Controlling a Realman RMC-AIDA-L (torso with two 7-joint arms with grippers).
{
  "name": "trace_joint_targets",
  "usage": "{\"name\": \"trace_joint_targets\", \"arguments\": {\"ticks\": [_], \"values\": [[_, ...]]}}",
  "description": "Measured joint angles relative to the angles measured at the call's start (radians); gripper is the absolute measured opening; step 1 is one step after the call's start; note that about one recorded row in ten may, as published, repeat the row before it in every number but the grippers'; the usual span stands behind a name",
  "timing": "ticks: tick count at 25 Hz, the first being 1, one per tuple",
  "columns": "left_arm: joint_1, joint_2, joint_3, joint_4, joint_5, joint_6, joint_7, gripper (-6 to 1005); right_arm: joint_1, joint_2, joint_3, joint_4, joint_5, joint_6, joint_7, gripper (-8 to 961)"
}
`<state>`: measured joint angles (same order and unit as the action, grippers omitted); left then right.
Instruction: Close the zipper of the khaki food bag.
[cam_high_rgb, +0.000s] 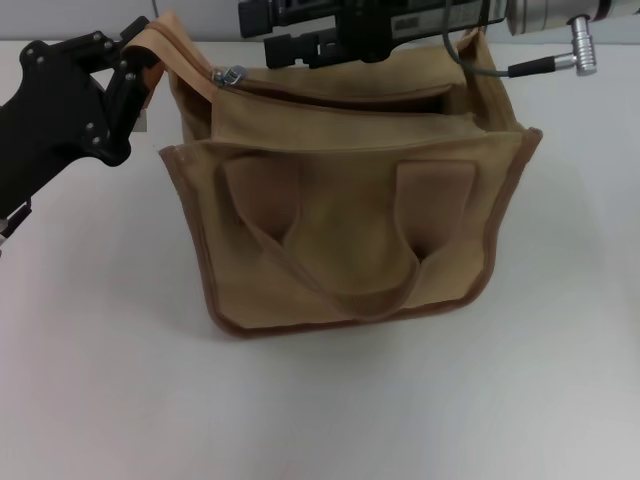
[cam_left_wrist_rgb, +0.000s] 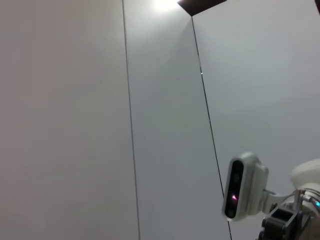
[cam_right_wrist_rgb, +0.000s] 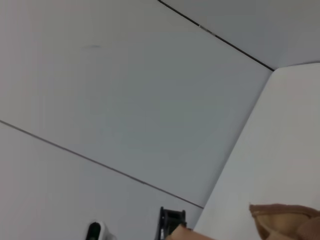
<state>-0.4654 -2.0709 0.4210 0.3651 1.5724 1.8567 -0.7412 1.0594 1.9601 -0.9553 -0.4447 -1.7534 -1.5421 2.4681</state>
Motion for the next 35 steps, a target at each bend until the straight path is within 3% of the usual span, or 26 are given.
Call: {"name": "trace_joint_targets", "arguments": {"ticks": [11, 35], "values": [[-0.01, 0.0, -0.001, 0.0, 0.006, 0.003, 0.0, 66, 0.018, 0.021, -0.046, 0.003, -0.011, 0.056, 0.032, 622], [-0.02, 0.001, -0.001, 0.0, 0.0, 0.003, -0.002, 69, 0.022, 0.043, -0.068, -0.004, -0.014, 0.093, 0.043, 621]]}}
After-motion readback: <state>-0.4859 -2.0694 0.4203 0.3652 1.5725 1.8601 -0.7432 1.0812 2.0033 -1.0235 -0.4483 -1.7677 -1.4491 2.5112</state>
